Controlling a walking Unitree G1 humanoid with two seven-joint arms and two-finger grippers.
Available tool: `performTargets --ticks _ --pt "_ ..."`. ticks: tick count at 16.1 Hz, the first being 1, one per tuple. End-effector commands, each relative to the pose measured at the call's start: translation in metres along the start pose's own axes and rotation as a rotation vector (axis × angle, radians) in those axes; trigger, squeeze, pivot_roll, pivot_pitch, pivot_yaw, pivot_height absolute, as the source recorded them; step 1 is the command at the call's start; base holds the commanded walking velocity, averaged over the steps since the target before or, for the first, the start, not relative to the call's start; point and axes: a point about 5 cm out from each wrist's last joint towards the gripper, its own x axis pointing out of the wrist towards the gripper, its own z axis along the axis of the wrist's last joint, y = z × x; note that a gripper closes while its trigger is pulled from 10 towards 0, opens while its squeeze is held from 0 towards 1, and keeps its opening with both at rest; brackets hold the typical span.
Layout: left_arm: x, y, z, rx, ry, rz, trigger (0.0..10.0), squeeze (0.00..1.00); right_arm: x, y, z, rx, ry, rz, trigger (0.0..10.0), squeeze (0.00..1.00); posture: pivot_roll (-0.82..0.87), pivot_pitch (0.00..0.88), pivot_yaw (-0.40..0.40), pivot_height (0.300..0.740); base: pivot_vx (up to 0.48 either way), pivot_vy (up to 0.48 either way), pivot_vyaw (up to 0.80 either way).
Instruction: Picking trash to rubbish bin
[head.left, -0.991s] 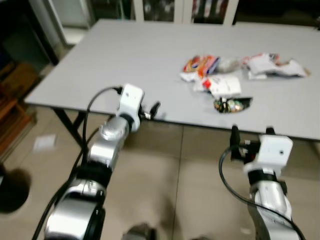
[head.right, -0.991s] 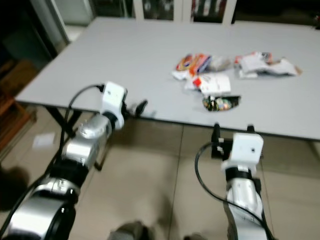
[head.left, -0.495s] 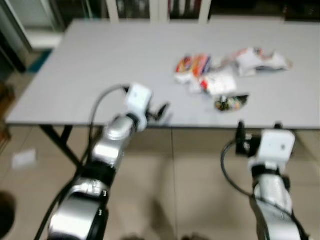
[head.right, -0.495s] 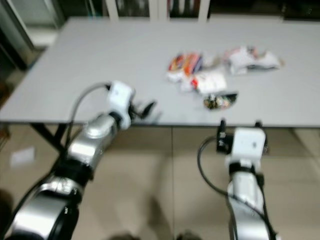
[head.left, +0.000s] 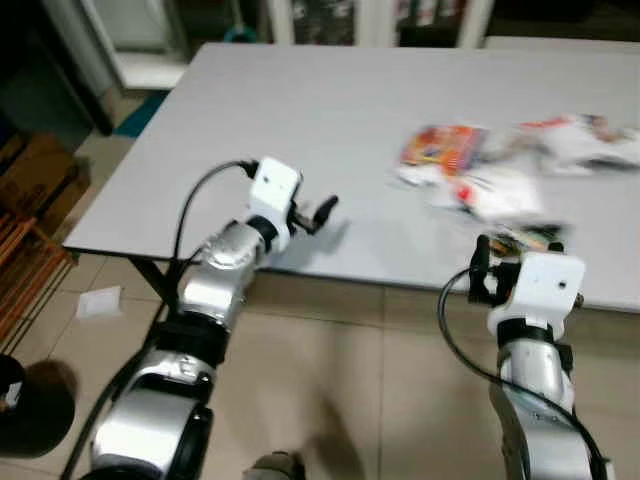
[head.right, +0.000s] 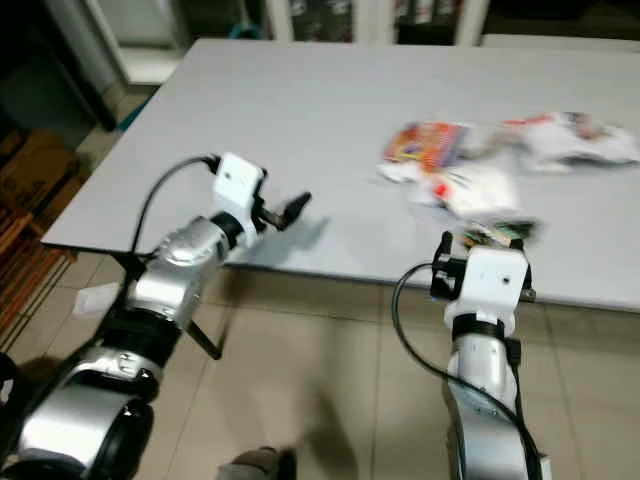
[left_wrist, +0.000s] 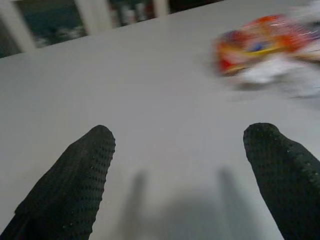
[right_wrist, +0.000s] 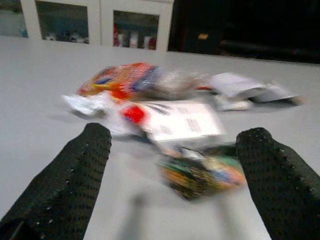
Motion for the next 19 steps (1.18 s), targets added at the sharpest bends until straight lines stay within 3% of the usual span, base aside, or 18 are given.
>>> performTargets --ticks 1,4,10,19 --pt "0.0 0.0 0.0 -0.002 0.004 -0.001 10.0 0.0 0.003 -0.003 0.001 0.037 0.037 -0.027 10.0 0.0 0.14 0.15 0.058 0.74 0.48 0.0 0.0" --pt "0.0 0.001 0.001 -0.016 -0.009 0.004 10.0 0.0 0.014 -0.004 0.009 0.105 0.082 -0.073 10.0 0.0 0.14 0.153 0.057 0.74 0.305 0.0 0.0" --pt "-0.003 0.001 -0.001 -0.017 -0.012 -0.005 10.0 0.0 0.022 -0.011 0.008 0.031 0.175 -0.173 10.0 0.0 0.15 0.156 0.054 0.74 0.0 0.0 0.0" --pt "-0.003 0.003 -0.001 -0.01 -0.006 -0.005 10.0 0.0 0.014 -0.034 0.008 -0.032 0.245 -0.326 10.0 0.0 0.15 0.162 0.055 0.74 0.0 0.0 0.0"
